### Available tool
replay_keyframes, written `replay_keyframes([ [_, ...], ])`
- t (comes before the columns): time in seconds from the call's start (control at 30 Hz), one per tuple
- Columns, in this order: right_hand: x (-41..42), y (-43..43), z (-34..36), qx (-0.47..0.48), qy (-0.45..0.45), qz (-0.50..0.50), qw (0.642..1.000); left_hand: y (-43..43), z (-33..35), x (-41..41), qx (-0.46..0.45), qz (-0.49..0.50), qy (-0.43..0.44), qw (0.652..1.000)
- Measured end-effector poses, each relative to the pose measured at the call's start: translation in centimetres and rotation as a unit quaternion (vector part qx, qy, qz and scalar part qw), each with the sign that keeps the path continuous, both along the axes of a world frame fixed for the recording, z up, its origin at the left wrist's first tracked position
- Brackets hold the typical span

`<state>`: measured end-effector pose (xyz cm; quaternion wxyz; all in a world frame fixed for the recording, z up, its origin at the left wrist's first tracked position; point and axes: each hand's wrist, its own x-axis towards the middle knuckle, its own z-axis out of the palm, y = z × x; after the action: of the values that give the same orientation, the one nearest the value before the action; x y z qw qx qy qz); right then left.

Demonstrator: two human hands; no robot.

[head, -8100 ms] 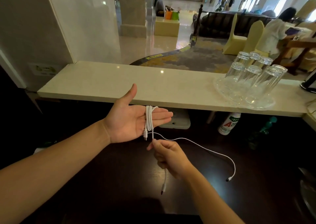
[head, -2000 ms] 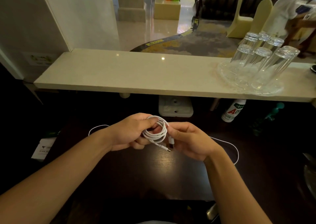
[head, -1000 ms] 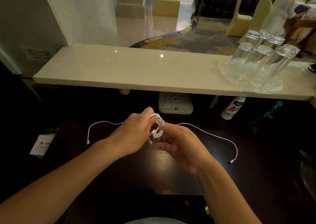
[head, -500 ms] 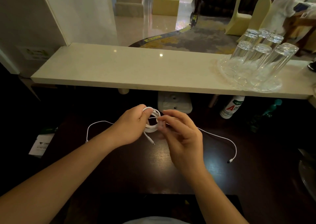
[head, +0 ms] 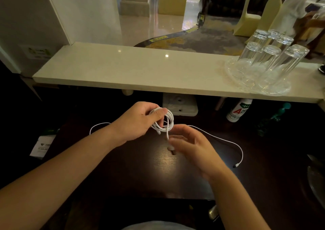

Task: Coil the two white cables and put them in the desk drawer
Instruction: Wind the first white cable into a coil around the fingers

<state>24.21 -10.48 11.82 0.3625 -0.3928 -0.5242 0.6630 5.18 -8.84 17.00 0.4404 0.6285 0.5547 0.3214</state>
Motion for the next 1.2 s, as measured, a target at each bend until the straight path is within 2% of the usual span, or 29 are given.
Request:
replay_keyframes([
  [0.13,-0.2,1.8,1.3,0.035,-0.043,-0.01,0.998,0.2,0.2,0.0,-0.033,-0.044,0.01,0.998],
  [0.2,-0.4,2.5,1.2,0.011,-0.032,0.019,0.999,0.1,0.4,-0.3,-0.065,-0.067,-0.004,0.996],
  [0.27,-0.4,3.1,1.0,-0.068,0.049,0.073,0.994,0.1,0.5,-0.8,-0.155,-0.094,-0.075,0.981],
  [0.37,-1.0,3.2,0.3,-0.159,0.205,0.155,0.953,0.3,-0.2,-1.2,-0.25,-0.084,-0.223,0.938],
  [0.47,-2.4,2.6,-1.0,-0.226,0.316,0.12,0.914,0.3,-1.8,-0.8,-0.299,-0.026,-0.344,0.89],
  [0.53,-2.9,2.3,-2.1,-0.264,0.325,0.085,0.904,-0.1,-2.9,-0.5,-0.345,0.003,-0.398,0.85],
  [0.63,-2.8,2.5,-3.0,-0.277,0.288,0.088,0.912,-0.5,-3.4,-0.9,-0.383,-0.002,-0.38,0.842],
  [0.77,-1.6,2.3,-3.0,-0.235,0.174,0.211,0.933,-0.4,-2.4,-2.4,-0.418,-0.101,-0.225,0.874],
  [0.83,-1.2,2.6,-3.4,-0.189,0.139,0.244,0.941,-0.6,-2.6,-2.6,-0.418,-0.13,-0.198,0.877],
  [0.9,-1.2,3.0,-3.6,-0.206,0.142,0.216,0.944,-0.7,-3.4,-2.4,-0.413,-0.116,-0.278,0.859],
  [0.97,-1.8,3.3,-3.8,-0.26,0.188,0.147,0.936,-0.7,-4.5,-1.7,-0.393,-0.061,-0.388,0.831],
  [1.1,-4.5,1.7,-5.1,-0.316,0.346,0.002,0.883,-1.0,-6.8,0.1,-0.369,0.07,-0.532,0.759],
  [1.17,-5.3,1.1,-5.9,-0.329,0.402,-0.023,0.854,-1.1,-7.5,0.9,-0.352,0.124,-0.579,0.725],
  [1.2,-5.5,1.0,-6.0,-0.325,0.41,-0.021,0.852,-1.1,-7.8,1.2,-0.34,0.144,-0.597,0.712],
])
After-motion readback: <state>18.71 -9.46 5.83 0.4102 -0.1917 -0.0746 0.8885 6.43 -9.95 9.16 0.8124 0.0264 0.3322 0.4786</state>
